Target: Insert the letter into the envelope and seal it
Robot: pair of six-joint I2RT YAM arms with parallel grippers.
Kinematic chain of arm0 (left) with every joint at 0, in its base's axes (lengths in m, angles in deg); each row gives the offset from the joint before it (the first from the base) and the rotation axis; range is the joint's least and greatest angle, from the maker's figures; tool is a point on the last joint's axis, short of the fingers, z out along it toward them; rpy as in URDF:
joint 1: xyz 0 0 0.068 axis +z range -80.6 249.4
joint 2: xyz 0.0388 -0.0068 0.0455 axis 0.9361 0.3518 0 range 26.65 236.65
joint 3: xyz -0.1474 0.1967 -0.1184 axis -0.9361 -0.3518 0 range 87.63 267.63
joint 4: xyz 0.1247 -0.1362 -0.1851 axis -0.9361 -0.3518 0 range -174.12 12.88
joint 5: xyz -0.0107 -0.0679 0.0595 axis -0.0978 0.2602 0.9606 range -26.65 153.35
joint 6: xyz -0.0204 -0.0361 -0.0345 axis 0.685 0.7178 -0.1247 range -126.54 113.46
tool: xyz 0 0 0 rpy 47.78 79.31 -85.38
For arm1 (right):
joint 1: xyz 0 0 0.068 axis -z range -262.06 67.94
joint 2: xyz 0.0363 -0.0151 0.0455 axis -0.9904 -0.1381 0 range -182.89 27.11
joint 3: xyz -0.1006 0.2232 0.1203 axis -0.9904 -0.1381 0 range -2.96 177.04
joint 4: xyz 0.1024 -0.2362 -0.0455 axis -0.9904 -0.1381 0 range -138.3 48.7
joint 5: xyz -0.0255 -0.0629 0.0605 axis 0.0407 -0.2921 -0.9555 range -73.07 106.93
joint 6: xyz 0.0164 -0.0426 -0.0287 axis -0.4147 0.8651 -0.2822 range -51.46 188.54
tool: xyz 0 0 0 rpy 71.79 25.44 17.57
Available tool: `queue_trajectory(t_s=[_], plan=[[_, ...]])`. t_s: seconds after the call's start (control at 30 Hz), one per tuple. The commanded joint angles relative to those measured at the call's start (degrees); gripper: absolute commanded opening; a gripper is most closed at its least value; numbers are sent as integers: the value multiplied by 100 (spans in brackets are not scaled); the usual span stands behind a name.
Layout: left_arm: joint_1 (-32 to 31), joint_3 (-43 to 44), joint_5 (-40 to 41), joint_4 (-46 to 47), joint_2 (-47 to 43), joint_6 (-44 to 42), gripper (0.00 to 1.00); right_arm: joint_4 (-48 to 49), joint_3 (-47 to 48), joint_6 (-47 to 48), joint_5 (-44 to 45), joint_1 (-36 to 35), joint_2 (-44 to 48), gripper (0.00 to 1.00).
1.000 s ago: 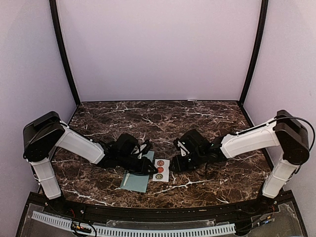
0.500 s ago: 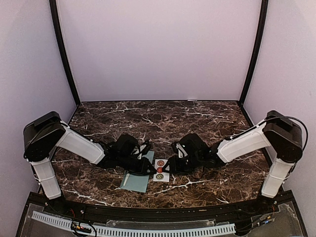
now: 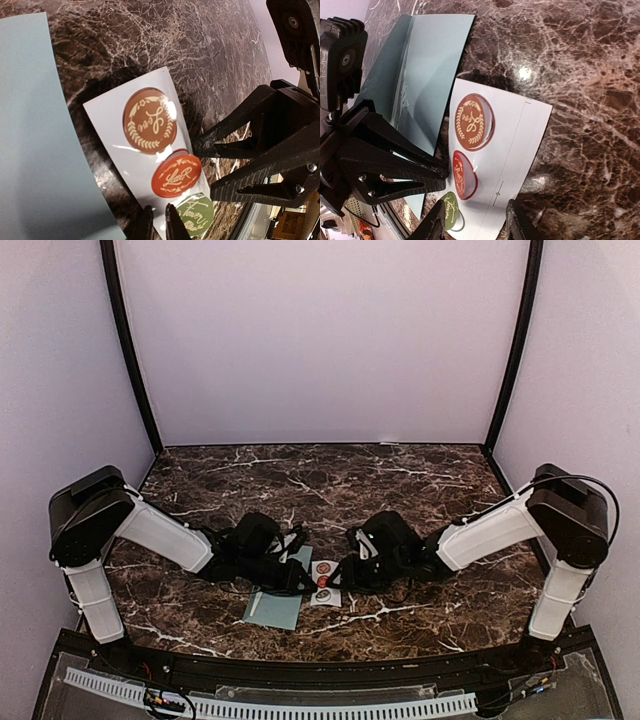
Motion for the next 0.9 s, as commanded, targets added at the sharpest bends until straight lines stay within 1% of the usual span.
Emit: queue_trajectory(t_s=[0.0, 0.13, 0.27, 0.4, 0.87], plan=[[-4, -142, 62, -366, 174, -47, 10, -901, 161, 260, 388, 23, 253, 38], [-12, -134, 47, -366, 192, -57, 10, -1223, 387, 418, 565, 21, 472, 38], [-4, -132, 41, -367, 191, -67, 10, -1268, 488, 457, 549, 22, 414, 34], [-9, -149, 47, -358, 188, -56, 10, -1038, 506, 452, 376, 26, 200, 30], [-6, -129, 33, -378, 206, -62, 9, -674, 694, 526, 218, 99, -279, 22]])
